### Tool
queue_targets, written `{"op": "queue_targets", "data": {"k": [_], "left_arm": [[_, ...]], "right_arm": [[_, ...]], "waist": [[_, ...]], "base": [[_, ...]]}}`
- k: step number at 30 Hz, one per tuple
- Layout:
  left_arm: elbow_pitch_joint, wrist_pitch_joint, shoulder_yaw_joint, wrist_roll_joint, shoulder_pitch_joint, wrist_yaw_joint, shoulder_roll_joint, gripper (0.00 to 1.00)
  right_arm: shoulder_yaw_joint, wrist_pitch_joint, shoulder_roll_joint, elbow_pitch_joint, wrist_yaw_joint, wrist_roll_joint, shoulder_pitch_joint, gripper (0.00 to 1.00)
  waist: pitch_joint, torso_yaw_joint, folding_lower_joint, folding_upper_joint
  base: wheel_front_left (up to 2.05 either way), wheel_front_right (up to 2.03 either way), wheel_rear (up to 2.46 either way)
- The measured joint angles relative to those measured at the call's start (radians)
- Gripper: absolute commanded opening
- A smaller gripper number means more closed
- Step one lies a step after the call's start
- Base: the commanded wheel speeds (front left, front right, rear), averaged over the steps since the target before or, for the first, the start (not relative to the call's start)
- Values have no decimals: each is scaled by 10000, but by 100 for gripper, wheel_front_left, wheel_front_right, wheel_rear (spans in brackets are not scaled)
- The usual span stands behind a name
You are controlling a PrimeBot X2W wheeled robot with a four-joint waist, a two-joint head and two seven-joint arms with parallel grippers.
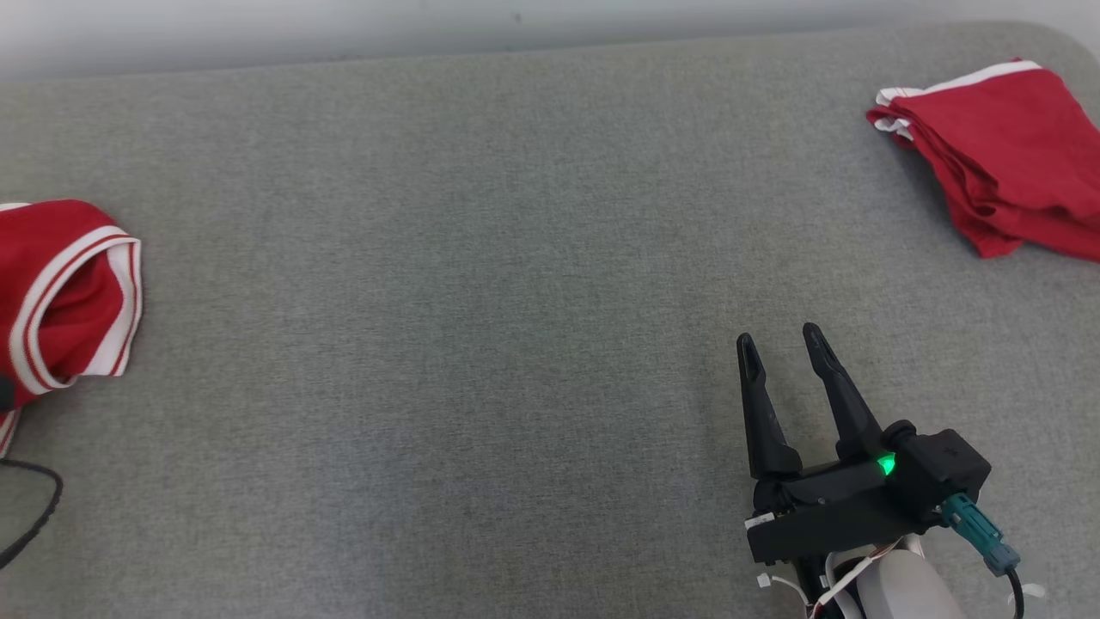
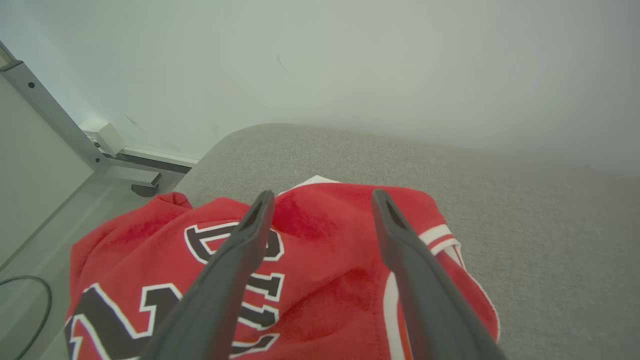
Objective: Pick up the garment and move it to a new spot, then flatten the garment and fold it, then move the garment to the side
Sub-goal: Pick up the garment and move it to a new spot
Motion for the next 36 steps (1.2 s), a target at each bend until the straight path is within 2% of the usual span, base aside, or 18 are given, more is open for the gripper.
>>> {"op": "queue_targets", "data": {"k": [6, 14, 20, 21, 22, 32, 36], "left_arm": [[823, 1570, -387, -784, -189, -2, 257, 100], [1816, 3741, -779, -1231, -574, -4, 479, 100], [2301, 4738, -882, -1379, -957, 79, 504, 100], [2228, 4552, -1032, -1302, -968, 77, 529, 54], [2132, 4282, -1110, -1204, -967, 75, 566, 0], [1319, 1682, -1478, -727, -1188, 67, 817, 0], [717, 986, -1785, -648, -1547, 61, 836, 0]], "right_arm": [[-59, 0, 4, -6, 2, -19, -3, 100], [-48, 0, 0, 35, 2, -113, -93, 100], [-8, -2, 0, 75, 0, -142, -155, 100], [-4, 0, 0, 90, 2, -180, -157, 100], [-8, 0, 0, 94, 2, -182, -158, 100], [-194, -2, -2, 211, 0, -221, 15, 100], [-217, 0, 2, 244, 2, -209, 153, 100]], "waist": [[289, -281, -1, 0], [339, -316, -2, 0], [294, -348, -2, -2], [274, -364, -3, -1], [263, -371, -2, -2], [-226, -212, -3, -1], [-535, -95, -3, -2]], "base": [[0, 0, 0], [0, 0, 0], [0, 0, 0], [0, 0, 0], [0, 0, 0], [0, 0, 0], [0, 0, 0]]}}
